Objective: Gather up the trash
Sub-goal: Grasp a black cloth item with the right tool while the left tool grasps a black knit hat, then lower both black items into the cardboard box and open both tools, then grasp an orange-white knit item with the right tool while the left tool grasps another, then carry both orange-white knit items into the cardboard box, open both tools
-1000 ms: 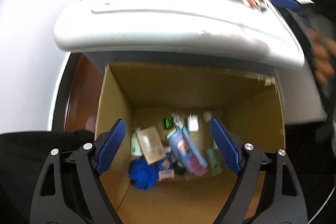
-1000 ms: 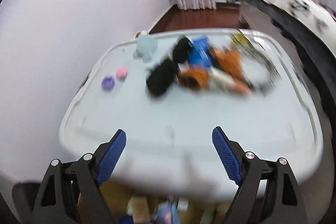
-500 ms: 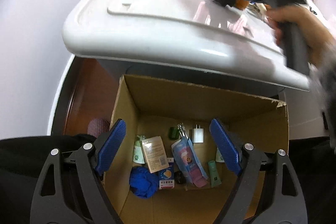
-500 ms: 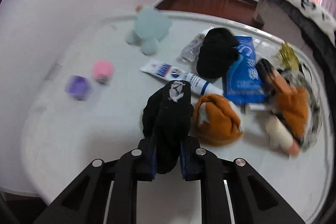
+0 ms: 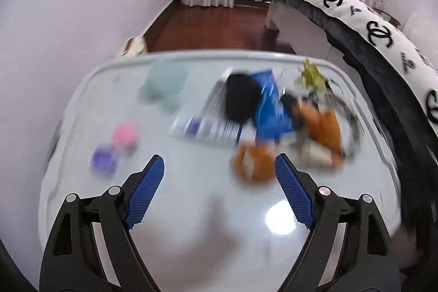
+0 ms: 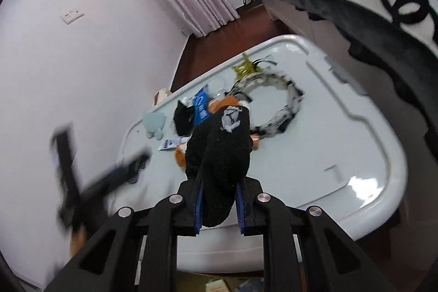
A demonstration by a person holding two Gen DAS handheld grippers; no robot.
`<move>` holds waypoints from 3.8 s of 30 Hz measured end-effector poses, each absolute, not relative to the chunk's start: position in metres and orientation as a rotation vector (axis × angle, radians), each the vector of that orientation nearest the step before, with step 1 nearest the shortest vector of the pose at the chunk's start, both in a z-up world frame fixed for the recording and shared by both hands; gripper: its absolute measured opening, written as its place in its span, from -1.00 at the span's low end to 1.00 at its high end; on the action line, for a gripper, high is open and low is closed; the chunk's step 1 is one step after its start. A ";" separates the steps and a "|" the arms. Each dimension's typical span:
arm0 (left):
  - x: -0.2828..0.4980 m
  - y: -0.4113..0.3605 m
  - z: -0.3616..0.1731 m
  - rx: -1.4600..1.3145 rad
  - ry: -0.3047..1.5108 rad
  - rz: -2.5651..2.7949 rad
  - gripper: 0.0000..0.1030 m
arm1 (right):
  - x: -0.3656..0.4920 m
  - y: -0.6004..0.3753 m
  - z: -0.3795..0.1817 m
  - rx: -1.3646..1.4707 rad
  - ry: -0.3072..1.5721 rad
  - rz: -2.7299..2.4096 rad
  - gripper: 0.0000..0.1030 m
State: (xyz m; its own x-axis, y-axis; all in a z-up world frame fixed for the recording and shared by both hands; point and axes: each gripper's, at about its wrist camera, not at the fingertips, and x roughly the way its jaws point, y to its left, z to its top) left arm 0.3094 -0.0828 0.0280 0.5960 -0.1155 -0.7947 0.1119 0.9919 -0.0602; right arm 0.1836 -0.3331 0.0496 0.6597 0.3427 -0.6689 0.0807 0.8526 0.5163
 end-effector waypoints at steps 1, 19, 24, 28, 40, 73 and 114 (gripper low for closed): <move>0.325 -0.091 0.024 0.012 0.934 -0.139 0.58 | 0.183 -0.338 0.050 0.543 0.837 0.159 -0.62; 0.349 -0.094 0.038 0.045 0.869 -0.176 -0.49 | 0.181 -0.337 0.056 0.551 0.843 0.209 -0.60; 0.240 -0.052 0.106 -0.013 0.787 -0.199 -0.48 | 0.175 -0.324 0.055 0.539 0.855 0.237 -0.60; 0.137 -0.028 0.117 0.025 0.750 -0.178 -0.47 | 0.155 -0.300 0.055 0.504 0.855 0.278 -0.60; -0.032 0.007 -0.051 -0.052 1.120 -0.137 -0.46 | -0.033 -0.224 -0.026 0.350 1.029 0.269 -0.55; 0.073 -0.019 0.004 0.010 1.110 -0.212 0.56 | 0.155 -0.265 0.062 0.213 0.913 0.193 0.29; 0.297 -0.097 -0.035 -0.069 0.984 -0.014 -0.44 | 0.187 -0.337 0.070 0.514 0.791 0.259 -0.62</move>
